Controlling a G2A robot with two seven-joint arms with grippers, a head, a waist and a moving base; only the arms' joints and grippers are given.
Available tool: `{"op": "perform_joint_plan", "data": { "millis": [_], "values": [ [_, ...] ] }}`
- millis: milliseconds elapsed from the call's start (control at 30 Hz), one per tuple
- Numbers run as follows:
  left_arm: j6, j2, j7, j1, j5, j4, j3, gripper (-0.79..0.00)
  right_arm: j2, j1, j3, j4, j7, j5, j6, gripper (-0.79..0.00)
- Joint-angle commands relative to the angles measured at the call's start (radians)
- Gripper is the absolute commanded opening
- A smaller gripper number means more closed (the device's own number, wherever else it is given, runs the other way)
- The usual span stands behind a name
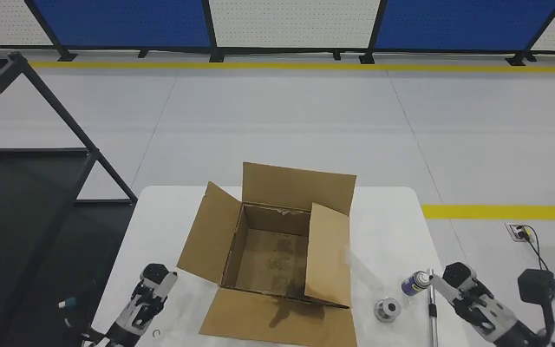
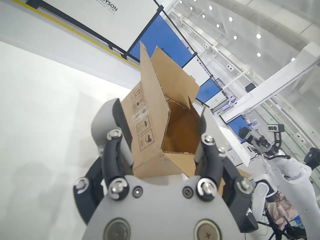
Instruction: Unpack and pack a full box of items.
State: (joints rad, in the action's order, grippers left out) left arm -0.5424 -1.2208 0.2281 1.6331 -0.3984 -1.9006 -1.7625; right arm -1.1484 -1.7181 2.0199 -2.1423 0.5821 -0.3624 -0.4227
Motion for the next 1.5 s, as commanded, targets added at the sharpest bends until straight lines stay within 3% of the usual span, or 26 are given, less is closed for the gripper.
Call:
{"op": "perform_joint_plan", "data": {
  "millis": [0,167,233,333,467,700,1200,1467],
  "values": [
    [0.008,0.002,0.032,-0.019,-0.011,0.002,0.017,0.000,0.001,-0.005,0.003,0.005,-0.001,0.002,-0.002,0.000],
    [0.067,0.006,0.094,-0.083,-0.006,0.016,0.042,0.000,0.003,-0.019,0.001,0.017,-0.008,-0.001,-0.010,0.000],
    [0.095,0.008,0.122,-0.106,0.019,0.020,0.048,-0.182,0.004,-0.022,0.001,0.020,-0.013,-0.002,-0.012,0.000],
    [0.128,0.011,0.153,-0.128,0.026,0.021,0.051,-0.570,0.005,-0.024,0.001,0.023,-0.013,0.000,-0.014,0.000],
    [0.150,0.014,0.171,-0.133,0.030,0.019,0.058,-0.785,0.010,-0.024,-0.005,0.021,0.015,-0.018,-0.018,0.000],
    [0.148,0.016,0.156,-0.107,0.050,0.014,0.059,-0.785,0.020,-0.001,-0.048,0.004,0.075,-0.096,-0.026,0.000],
    [0.123,0.015,0.076,-0.020,0.152,-0.015,0.035,-0.785,0.040,0.104,-0.139,0.036,0.212,-0.186,0.114,0.000],
    [0.108,0.015,0.053,0.006,0.172,-0.004,0.038,-0.785,0.057,0.154,-0.221,0.048,0.371,-0.294,0.117,0.000]
  ]
}}
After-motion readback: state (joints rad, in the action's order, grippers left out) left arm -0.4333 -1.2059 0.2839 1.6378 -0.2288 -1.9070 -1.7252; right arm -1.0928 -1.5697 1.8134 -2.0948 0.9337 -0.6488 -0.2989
